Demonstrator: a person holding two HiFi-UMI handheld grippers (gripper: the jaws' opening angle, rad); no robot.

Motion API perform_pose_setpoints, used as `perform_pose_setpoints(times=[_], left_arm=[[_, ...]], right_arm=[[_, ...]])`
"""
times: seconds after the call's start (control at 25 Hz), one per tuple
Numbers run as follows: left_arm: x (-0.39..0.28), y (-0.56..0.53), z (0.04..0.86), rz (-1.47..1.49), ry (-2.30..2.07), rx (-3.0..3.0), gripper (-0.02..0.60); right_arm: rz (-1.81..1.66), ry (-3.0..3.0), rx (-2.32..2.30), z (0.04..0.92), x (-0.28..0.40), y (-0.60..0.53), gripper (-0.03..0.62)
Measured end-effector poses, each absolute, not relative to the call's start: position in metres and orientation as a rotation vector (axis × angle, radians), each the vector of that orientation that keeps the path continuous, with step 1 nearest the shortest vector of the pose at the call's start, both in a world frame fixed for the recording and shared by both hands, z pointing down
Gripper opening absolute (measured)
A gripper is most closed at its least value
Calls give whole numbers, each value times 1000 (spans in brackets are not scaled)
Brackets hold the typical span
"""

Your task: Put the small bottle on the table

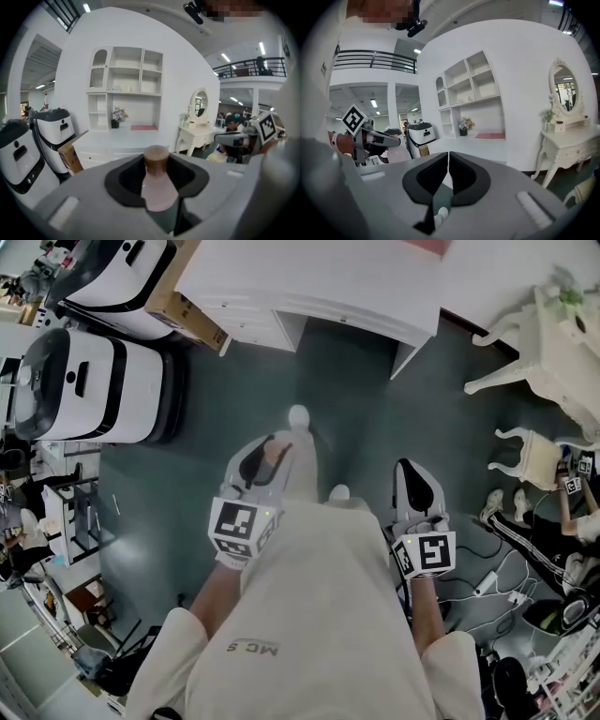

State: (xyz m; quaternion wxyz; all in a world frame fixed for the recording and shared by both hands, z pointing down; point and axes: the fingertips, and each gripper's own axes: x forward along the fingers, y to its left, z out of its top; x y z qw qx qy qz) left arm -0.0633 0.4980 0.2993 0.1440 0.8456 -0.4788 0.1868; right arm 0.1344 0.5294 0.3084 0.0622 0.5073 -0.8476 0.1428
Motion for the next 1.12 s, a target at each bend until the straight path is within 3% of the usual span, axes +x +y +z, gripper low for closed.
perform_pose_setpoints(times=[0.64,0.88,1.12], left_arm=[[-175,132,297,513,-1212,2455,138],[-223,49,303,504,-1197,2460,138],[-229,-4,309,493,-1180,2426,138]], right_arm=[[389,-2461,1570,281,10,158,-6],[358,-2440,1570,276,-39,73,-6],[351,-2439,1564,273,-47,23,-6]])
